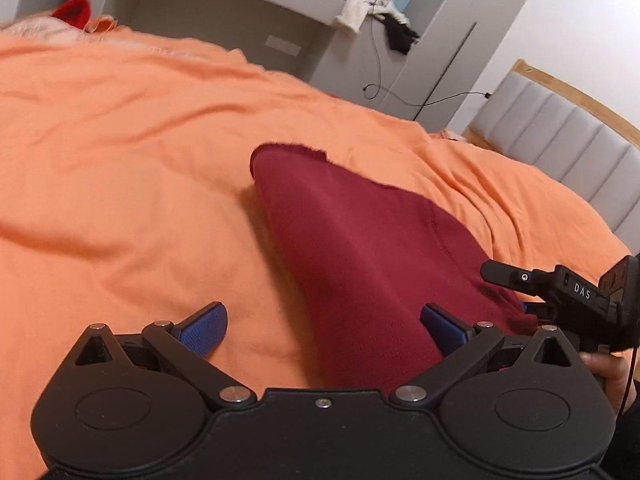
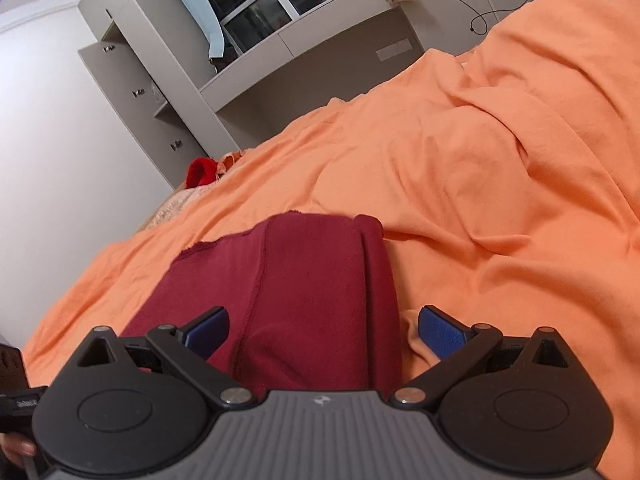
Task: Fold small clothes
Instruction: 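Grasp the sweater end with the right gripper while the left gripper grasps beside it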
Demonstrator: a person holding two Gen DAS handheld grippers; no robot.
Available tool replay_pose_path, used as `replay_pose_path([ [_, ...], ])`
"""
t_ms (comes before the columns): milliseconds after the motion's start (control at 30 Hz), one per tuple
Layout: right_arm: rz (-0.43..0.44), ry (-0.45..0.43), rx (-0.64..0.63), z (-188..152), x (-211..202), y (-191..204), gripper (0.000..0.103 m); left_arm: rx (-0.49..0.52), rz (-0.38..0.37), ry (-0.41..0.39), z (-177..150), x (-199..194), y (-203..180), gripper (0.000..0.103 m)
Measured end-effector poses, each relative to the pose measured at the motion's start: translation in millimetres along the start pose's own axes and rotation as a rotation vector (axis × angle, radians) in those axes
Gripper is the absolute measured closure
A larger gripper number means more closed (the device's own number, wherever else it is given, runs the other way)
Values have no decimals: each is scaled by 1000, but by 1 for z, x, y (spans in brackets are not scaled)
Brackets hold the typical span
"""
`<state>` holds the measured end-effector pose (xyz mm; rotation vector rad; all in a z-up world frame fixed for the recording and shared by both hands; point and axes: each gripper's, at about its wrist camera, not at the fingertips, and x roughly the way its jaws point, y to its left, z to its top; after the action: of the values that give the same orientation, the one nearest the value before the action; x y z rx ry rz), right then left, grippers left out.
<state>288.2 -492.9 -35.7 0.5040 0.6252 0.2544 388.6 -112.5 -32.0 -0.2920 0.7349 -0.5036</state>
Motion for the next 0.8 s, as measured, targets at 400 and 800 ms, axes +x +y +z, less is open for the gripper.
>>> replay_pose_path([
  [400, -45, -36, -95, -10, -8, 18, 50, 19, 28, 4, 1, 5, -5, 0],
  [800, -46, -17, -53, -12, -2, 12, 45, 19, 53, 20, 3, 11, -11, 0],
])
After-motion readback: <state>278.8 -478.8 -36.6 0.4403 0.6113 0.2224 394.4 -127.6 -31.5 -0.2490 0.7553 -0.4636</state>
